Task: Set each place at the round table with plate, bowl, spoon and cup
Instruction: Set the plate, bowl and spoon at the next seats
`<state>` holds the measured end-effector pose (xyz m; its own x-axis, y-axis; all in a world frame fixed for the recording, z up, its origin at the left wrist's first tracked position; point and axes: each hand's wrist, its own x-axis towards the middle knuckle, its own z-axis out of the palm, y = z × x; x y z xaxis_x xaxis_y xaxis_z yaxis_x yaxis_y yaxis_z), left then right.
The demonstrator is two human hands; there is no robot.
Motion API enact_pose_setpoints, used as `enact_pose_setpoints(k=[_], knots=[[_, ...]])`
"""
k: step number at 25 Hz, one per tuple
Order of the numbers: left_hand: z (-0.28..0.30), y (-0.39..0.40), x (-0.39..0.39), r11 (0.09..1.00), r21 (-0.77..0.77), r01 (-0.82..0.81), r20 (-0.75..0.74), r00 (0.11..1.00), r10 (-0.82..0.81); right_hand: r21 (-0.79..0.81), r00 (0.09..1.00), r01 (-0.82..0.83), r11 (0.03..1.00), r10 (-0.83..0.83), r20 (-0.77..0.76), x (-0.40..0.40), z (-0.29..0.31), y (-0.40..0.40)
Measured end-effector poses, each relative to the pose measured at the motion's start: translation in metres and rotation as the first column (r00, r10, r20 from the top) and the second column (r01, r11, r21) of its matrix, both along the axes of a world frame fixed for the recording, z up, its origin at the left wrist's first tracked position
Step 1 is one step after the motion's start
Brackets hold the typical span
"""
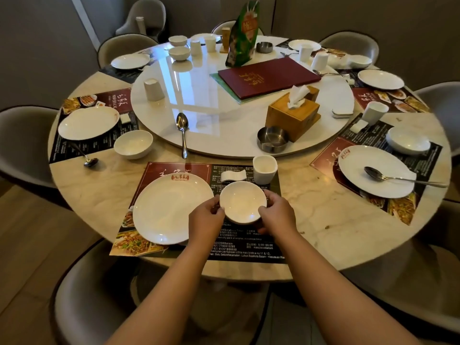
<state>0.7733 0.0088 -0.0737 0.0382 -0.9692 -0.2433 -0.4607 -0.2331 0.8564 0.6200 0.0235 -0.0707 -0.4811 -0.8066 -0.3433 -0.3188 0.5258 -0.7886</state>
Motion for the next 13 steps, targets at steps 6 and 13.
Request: enact_pose_setpoints(k=[6,13], knots=[[0.016,-0.005,0.023,0.997,-0.002,-0.072,-0.113,0.991,0.071,-0.083,0.954,-0.111,0.99,0.083,-0.288,0.025,0.026,0.0],[0.031,-0.048,0.103,0.983,-0.075,-0.168,-0.169,0.973,0.154,-0.2,0.985,-0.173,0.964,0.168,-0.04,0.107,0.031,-0.041]])
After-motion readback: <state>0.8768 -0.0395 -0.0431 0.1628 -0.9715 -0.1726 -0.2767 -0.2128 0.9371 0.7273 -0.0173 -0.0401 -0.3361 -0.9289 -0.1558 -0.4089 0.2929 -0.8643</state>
